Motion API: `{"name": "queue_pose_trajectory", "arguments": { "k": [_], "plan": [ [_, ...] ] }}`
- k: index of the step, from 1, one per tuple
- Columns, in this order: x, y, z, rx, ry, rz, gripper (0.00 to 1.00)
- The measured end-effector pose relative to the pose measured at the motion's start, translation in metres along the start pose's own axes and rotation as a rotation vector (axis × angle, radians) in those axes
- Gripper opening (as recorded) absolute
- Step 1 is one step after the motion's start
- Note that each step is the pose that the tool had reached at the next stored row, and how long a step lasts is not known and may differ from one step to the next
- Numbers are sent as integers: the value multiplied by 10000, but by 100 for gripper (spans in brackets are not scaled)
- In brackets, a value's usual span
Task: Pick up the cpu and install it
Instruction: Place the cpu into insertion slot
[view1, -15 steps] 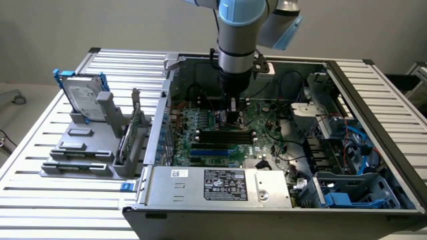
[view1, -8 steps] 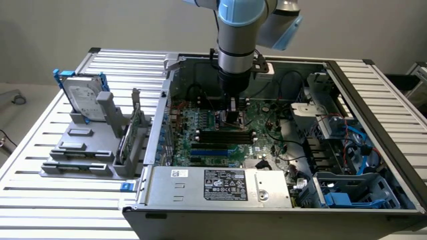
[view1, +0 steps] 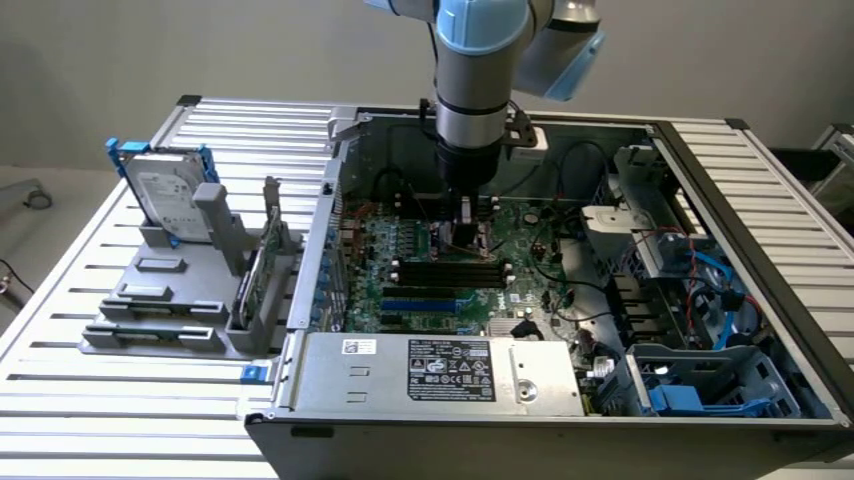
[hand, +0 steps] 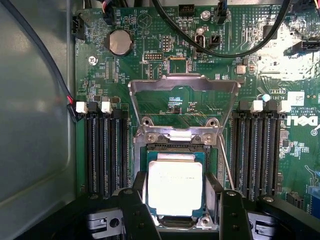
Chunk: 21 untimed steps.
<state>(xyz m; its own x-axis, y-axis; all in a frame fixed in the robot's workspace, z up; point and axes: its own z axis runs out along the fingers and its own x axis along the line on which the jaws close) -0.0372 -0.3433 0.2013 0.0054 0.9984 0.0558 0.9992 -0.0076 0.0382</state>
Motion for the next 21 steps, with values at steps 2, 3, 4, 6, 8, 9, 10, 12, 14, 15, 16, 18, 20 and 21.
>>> {"name": "queue_pose_trajectory", "arguments": {
  "k": [2, 3, 4, 6, 8, 9, 10, 12, 14, 15, 16, 18, 20, 21],
  "plan": [
    [1, 0, 7, -2, -19, -1, 55],
    [2, -1, 9, -2, -32, -1, 55],
    [3, -1, 12, -3, -41, -2, 55],
    [8, -1, 19, -6, -61, -1, 55],
    [14, -1, 25, -8, -81, -4, 55],
    [17, -1, 28, -8, -91, -4, 55],
    [19, -1, 30, -9, -98, -4, 55],
    [22, -1, 33, -8, -115, -6, 55],
    [22, -2, 35, -8, -127, -6, 55],
    [22, -2, 36, -8, -130, -6, 55],
    [22, -2, 41, -9, -143, -6, 55],
    [22, -2, 42, -9, -142, -6, 55],
    [22, -2, 42, -9, -143, -5, 55],
    [22, -1, 42, -9, -143, -6, 55]
  ]
}}
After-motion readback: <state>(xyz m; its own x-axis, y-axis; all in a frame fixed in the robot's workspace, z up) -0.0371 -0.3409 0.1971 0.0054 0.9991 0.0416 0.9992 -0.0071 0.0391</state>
